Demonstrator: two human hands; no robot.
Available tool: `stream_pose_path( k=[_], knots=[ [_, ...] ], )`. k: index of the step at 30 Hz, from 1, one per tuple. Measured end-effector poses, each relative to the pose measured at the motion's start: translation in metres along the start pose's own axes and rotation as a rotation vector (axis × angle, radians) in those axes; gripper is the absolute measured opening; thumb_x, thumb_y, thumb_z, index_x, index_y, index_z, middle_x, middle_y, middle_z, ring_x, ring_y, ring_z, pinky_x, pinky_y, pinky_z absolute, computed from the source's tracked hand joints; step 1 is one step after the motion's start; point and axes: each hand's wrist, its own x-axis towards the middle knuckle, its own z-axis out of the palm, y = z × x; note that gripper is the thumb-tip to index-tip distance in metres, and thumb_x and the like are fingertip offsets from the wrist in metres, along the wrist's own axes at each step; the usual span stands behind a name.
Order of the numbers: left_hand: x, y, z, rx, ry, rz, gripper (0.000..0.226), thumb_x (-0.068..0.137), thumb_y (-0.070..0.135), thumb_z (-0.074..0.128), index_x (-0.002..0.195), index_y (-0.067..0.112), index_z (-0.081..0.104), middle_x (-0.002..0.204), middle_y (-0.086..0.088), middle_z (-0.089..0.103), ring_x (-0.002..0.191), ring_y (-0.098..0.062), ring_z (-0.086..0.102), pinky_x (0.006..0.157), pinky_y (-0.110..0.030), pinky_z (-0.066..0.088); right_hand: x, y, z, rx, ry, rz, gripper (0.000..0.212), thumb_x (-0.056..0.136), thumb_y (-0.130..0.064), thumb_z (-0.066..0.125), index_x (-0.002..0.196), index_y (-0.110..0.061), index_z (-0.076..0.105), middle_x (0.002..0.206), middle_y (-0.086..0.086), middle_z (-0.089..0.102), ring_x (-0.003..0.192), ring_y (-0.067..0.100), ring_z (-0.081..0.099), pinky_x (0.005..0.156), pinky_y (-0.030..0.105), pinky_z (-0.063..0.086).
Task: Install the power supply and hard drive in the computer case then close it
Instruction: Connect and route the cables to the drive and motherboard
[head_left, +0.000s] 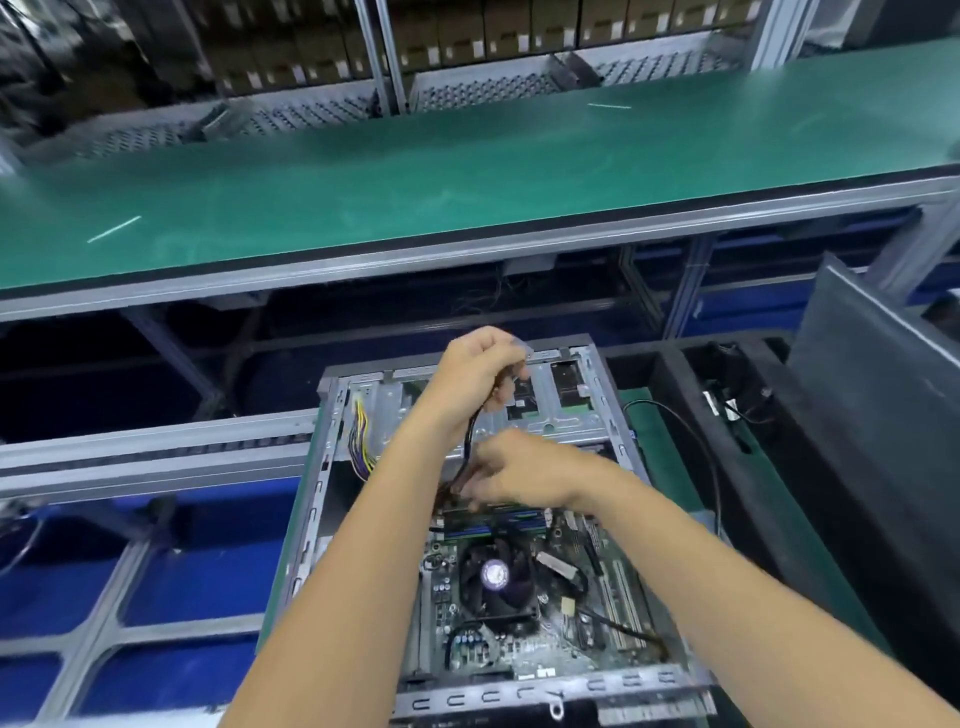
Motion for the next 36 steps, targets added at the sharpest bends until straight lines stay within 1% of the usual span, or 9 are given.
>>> stream_pose_path(
  k=[2, 5, 9, 15, 19, 22, 26, 31, 36],
  knots=[
    [-0.008, -0.015, 0.01, -0.069, -0.03, 0.003, 0.009, 0.089, 0.008, 0.056, 0.082, 0.01, 0.06, 0.07, -0.004, 0.064, 0.052, -0.011, 0.05, 0.047, -0.021, 0.039, -0.02, 0.01, -0.035, 0.194, 0.044, 0.029, 0.013, 0.091, 0.001, 0.059, 0.099, 0.003, 0.069, 0.088, 0.015, 0.075, 0.073, 0.02, 0.073, 0.075, 0.026, 0.06],
    [-0.022, -0.038, 0.024, -0.161, -0.059, -0.012, 0.014, 0.092, 0.005, 0.055, 0.081, 0.012, 0.06, 0.072, -0.002, 0.064, 0.057, -0.011, 0.049, 0.052, -0.02, 0.04, -0.029, 0.029, -0.075, 0.322, 0.484, 0.127, 0.013, 0.087, -0.001, 0.058, 0.079, 0.003, 0.067, 0.065, 0.015, 0.066, 0.049, 0.022, 0.061, 0.044, 0.019, 0.045],
    [-0.033, -0.061, 0.048, -0.026, -0.101, -0.058, 0.019, 0.086, 0.002, 0.065, 0.079, 0.01, 0.049, 0.071, -0.012, 0.068, 0.047, -0.01, 0.052, 0.044, -0.021, 0.039, -0.014, 0.049, -0.071, 0.464, 1.007, 0.083, 0.027, 0.087, -0.001, 0.049, 0.066, -0.008, 0.063, 0.057, 0.007, 0.056, 0.046, 0.018, 0.049, 0.044, 0.023, 0.037],
    [-0.039, -0.072, 0.074, 0.613, 0.0, 0.143, 0.026, 0.082, 0.013, 0.069, 0.072, 0.023, 0.047, 0.063, 0.005, 0.052, 0.057, -0.013, 0.049, 0.053, -0.027, 0.036, -0.001, 0.069, -0.038, 0.199, 1.049, 0.027, 0.02, 0.089, -0.005, 0.05, 0.08, 0.0, 0.067, 0.07, 0.011, 0.065, 0.065, 0.026, 0.06, 0.06, 0.035, 0.048],
    [-0.038, -0.071, 0.073, 0.535, -0.046, 0.221, 0.022, 0.082, 0.002, 0.059, 0.07, 0.02, 0.061, 0.061, 0.011, 0.059, 0.056, -0.007, 0.052, 0.053, -0.03, 0.036, 0.003, 0.07, -0.031, 0.011, 1.007, -0.004, 0.019, 0.088, -0.004, 0.05, 0.08, -0.001, 0.067, 0.077, 0.007, 0.067, 0.075, 0.024, 0.058, 0.063, 0.032, 0.042],
    [-0.036, -0.074, 0.065, 0.495, -0.108, 0.203, 0.017, 0.092, 0.007, 0.054, 0.089, 0.009, 0.071, 0.068, -0.001, 0.062, 0.058, -0.015, 0.047, 0.057, -0.028, 0.037, 0.005, 0.071, -0.034, 0.045, 1.047, -0.016, 0.019, 0.089, -0.003, 0.052, 0.079, -0.003, 0.068, 0.075, 0.002, 0.064, 0.072, 0.018, 0.056, 0.057, 0.016, 0.038],
    [-0.035, -0.072, 0.06, 0.424, 0.049, 0.281, 0.023, 0.092, 0.005, 0.054, 0.102, 0.012, 0.073, 0.088, 0.0, 0.071, 0.076, -0.01, 0.058, 0.065, -0.018, 0.041, 0.003, 0.072, -0.031, 0.096, 1.067, -0.087, 0.015, 0.089, -0.01, 0.058, 0.076, -0.004, 0.061, 0.067, 0.011, 0.059, 0.063, 0.021, 0.051, 0.061, 0.034, 0.042],
    [-0.031, -0.076, 0.061, 0.709, 0.33, 0.484, 0.016, 0.09, 0.003, 0.056, 0.088, 0.005, 0.072, 0.068, -0.003, 0.057, 0.061, -0.015, 0.044, 0.056, -0.021, 0.028, 0.002, 0.072, -0.028, 0.023, 0.973, -0.143, 0.023, 0.091, -0.032, 0.06, 0.077, -0.014, 0.06, 0.056, -0.001, 0.053, 0.055, 0.018, 0.048, 0.058, 0.039, 0.044],
    [-0.03, -0.076, 0.068, 0.612, 0.285, 0.491, 0.018, 0.088, 0.003, 0.057, 0.094, 0.009, 0.073, 0.067, 0.005, 0.05, 0.061, -0.012, 0.043, 0.056, -0.018, 0.028, 0.002, 0.076, -0.03, 0.03, 0.922, -0.164, 0.017, 0.09, -0.003, 0.049, 0.089, -0.018, 0.058, 0.054, 0.001, 0.051, 0.05, 0.015, 0.043, 0.054, 0.041, 0.043]
  ],
)
